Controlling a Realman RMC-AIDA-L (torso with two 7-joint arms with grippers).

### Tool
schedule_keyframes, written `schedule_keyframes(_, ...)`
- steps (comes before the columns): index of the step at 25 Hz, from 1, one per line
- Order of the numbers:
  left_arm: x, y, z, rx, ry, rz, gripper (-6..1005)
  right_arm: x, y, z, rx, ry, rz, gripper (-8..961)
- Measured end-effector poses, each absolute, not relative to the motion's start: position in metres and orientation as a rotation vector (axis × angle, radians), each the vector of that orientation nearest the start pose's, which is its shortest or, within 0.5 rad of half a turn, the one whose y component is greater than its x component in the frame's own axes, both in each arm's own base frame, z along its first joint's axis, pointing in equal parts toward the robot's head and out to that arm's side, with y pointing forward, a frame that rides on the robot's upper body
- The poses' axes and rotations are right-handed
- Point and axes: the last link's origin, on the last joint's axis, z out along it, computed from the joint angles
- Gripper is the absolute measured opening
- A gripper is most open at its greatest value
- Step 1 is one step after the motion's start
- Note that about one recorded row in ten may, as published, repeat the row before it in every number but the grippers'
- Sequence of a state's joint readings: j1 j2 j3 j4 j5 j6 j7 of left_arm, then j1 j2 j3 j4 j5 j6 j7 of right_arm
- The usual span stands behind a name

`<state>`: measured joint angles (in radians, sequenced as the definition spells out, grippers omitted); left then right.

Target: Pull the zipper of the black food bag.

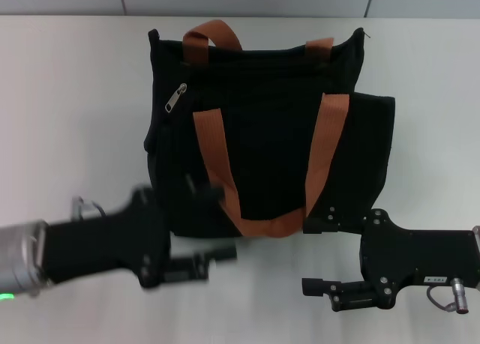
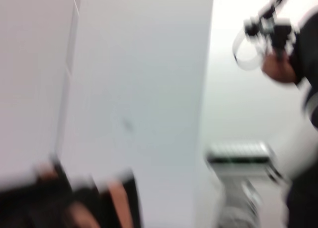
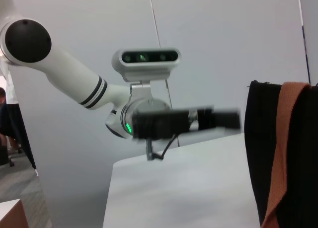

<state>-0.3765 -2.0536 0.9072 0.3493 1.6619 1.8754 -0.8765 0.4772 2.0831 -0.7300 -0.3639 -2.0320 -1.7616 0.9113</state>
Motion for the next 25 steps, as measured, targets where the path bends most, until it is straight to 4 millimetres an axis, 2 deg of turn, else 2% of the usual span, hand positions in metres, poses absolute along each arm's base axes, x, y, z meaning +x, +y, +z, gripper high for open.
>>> schedule_keyframes(1, -0.263, 0.235, -0.02, -2.685, -0.247, -1.295, 783, 0.268, 0.249, -0.049, -2.952, 0.293, 0.962, 809)
schedule_keyframes(2, -0.26, 0.239, -0.01, -2.545, -0.197, -1.373, 783, 0.268, 0.249, -0.049, -2.948, 0.296, 0.966, 809)
schedule_keyframes(3, -0.26, 0.239, -0.01, -2.545, -0.197, -1.373, 782, 0.268, 0.249, -0.049, -2.948, 0.296, 0.966, 809)
schedule_keyframes(7, -0.264, 0.253, 0.017, -2.223, -0.19, -1.461, 775, 0.27, 0.247, -0.048, -2.941, 0.308, 0.971, 809)
schedule_keyframes(10, -0.27, 0.26, 0.025, -2.159, -0.198, -1.419, 769, 0.27, 0.246, -0.048, -2.941, 0.309, 0.976, 810)
schedule_keyframes(16, -0.294, 0.282, 0.037, -2.217, -0.246, -1.151, 755, 0.268, 0.244, -0.047, -2.946, 0.307, 1.003, 808)
schedule_keyframes(17, -0.301, 0.286, 0.035, -2.274, -0.263, -1.054, 753, 0.269, 0.243, -0.047, -2.945, 0.31, 1.003, 807)
schedule_keyframes(25, -0.307, 0.295, 0.018, -2.475, -0.26, -0.852, 735, 0.269, 0.243, -0.047, -2.946, 0.317, 1.004, 804)
